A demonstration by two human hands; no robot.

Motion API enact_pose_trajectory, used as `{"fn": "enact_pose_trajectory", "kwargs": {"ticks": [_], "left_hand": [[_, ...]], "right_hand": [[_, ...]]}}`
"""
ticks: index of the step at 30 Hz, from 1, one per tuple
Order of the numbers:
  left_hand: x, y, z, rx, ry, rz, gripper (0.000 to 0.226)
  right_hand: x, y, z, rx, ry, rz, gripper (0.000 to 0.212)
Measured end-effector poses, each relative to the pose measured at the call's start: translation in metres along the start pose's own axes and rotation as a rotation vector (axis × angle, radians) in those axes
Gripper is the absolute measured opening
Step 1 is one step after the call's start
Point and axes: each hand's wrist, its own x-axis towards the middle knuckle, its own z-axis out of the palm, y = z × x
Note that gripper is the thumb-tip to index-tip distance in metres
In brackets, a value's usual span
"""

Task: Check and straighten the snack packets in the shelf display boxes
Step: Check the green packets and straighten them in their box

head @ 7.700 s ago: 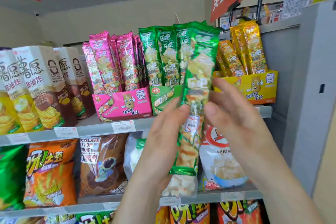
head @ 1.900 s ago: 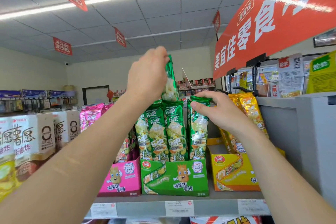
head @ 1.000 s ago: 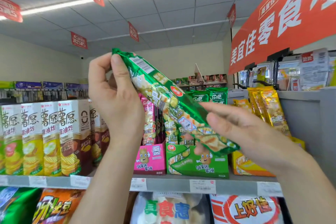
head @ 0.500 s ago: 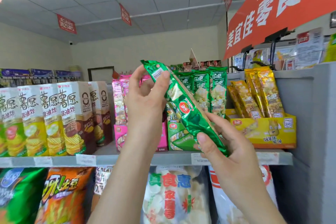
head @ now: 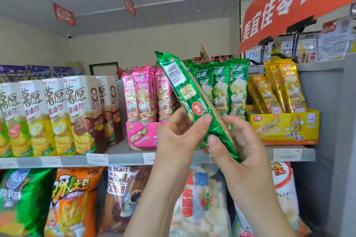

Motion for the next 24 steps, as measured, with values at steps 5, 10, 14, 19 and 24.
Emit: {"fn": "enact_pose_trajectory", "kwargs": {"ticks": [5,10,14,19,24], "left_hand": [[-0.007,0.001,-0.008,0.076,0.206,-0.004,0.061],[-0.009,0.001,-0.015,-0.038,0.211,-0.016,0.064],[-0.016,0.001,-0.014,-0.282,0.065,-0.065,0.059],[-0.031,-0.003,-0.021,-0.342,-0.139,-0.109,0.062],[-0.038,-0.004,-0.028,-0.229,-0.117,-0.099,0.068]], "right_hand": [[-0.005,-0.001,-0.002,0.150,-0.127,0.333,0.036],[-0.010,-0.006,-0.004,0.503,-0.380,0.601,0.051],[-0.016,-0.002,0.000,0.545,-0.351,0.552,0.063],[-0.022,0.002,0.011,0.721,-0.346,0.562,0.054],[-0.027,0.003,0.018,0.843,-0.328,0.649,0.053]]}}
